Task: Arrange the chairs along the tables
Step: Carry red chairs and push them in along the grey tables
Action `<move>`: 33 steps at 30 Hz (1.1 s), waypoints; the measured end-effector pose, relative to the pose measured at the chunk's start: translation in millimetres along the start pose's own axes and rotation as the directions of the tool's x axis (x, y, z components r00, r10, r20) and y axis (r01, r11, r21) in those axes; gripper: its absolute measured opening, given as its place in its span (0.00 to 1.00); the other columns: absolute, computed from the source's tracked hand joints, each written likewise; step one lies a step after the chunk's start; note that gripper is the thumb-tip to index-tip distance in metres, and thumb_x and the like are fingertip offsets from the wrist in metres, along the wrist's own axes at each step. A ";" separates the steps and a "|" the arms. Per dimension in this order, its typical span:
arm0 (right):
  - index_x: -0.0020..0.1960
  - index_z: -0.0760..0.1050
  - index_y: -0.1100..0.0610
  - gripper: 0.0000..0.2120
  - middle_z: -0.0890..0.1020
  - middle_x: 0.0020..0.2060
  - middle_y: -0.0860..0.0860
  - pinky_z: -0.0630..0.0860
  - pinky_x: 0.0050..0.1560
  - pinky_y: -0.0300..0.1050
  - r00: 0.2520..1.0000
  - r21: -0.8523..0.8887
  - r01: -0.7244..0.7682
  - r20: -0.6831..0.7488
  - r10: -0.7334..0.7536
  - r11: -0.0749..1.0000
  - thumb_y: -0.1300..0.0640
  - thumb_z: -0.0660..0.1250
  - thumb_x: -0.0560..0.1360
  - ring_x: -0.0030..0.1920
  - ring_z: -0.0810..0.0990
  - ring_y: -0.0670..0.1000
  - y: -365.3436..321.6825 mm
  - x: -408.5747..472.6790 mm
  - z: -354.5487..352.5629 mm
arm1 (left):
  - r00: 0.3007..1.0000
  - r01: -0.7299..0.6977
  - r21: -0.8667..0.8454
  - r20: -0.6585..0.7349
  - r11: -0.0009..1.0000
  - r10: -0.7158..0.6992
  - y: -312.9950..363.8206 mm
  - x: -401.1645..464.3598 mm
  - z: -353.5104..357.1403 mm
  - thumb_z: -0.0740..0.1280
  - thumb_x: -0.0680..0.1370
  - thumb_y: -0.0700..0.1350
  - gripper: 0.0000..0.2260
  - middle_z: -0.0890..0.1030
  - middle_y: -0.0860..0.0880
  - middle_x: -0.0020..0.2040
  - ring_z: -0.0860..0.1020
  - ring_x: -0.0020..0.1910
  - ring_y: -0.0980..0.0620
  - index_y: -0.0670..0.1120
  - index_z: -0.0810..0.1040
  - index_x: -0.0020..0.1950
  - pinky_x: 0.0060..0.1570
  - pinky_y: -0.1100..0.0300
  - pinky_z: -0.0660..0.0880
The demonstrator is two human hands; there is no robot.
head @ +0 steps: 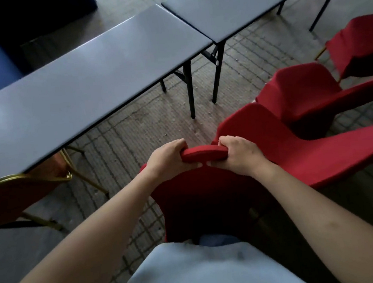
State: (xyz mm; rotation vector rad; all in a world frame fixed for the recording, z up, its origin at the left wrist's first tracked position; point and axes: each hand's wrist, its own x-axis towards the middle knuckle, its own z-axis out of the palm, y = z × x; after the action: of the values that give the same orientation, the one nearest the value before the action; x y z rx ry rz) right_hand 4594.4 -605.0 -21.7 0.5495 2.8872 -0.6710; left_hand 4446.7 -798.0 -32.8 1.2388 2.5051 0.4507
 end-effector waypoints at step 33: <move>0.45 0.75 0.48 0.10 0.82 0.42 0.45 0.77 0.48 0.49 0.867 -0.079 0.435 0.306 -0.394 0.897 0.44 0.68 0.67 0.47 0.80 0.50 -105.5 -124.3 64.1 | 0.933 -0.338 0.136 -0.080 0.931 0.350 -17.0 -206.3 34.4 0.66 0.72 0.66 0.17 0.79 0.55 0.45 0.81 0.46 0.50 0.54 0.76 0.49 0.38 0.55 0.78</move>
State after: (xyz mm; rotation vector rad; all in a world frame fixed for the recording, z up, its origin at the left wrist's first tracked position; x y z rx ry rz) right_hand 4672.5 -761.5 -11.5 -0.1900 2.7584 -0.5246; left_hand 4568.0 -969.0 -43.0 1.7591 2.4301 0.4587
